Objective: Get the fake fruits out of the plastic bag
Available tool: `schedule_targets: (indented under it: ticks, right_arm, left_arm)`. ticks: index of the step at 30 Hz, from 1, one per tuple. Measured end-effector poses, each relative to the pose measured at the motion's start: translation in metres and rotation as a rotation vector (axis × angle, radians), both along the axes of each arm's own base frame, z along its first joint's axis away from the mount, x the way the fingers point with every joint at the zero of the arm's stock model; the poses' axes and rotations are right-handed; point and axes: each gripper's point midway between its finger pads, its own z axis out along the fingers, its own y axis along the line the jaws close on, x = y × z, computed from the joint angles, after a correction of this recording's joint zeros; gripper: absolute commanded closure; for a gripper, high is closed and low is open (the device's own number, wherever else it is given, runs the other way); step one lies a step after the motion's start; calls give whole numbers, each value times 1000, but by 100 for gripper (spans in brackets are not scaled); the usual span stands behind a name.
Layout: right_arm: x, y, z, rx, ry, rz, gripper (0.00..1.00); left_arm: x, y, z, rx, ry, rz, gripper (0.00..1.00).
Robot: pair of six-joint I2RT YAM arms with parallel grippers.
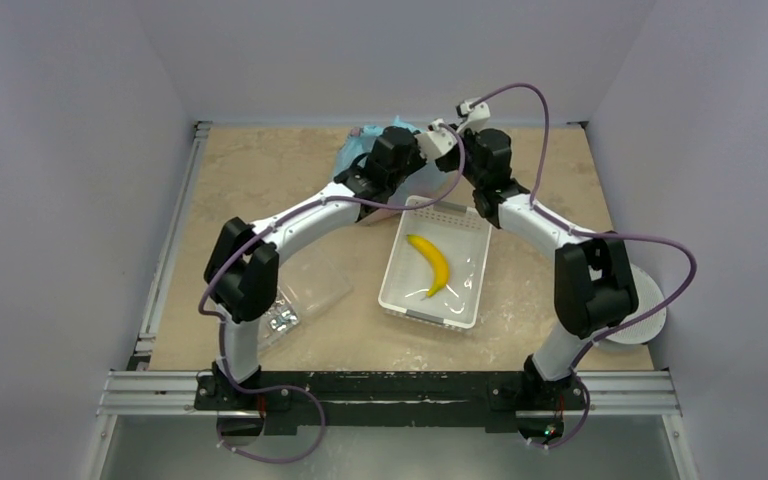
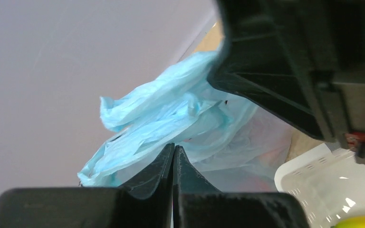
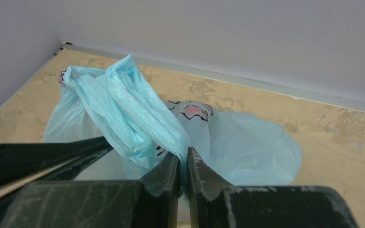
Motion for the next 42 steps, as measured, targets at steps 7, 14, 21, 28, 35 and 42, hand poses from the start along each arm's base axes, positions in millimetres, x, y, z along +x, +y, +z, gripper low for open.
schedule_targets:
  ticks: [7,14,21,28,35,42]
  right_arm:
    - [-2,2,-1,-28,-8,10,81]
    - [-7,-1,8,-86,-54,25,92]
    - [-11,4,9,-37,-27,43,94]
    - [-14,8,9,8,-3,56,95]
    - [-14,8,8,7,4,56,95]
    - [-14,8,7,5,3,56,95]
  left_arm:
    - [-19,36,42,-280,77,59,100]
    - [-31,71,93,-564,132,61,52]
    - [-26,57,60,-523,244,38,21]
    - [-8,60,28,-674,479,240,23]
    - [-10,55,23,-1205,765,444,19]
    - [-1,21,24,-1585,989,499,39]
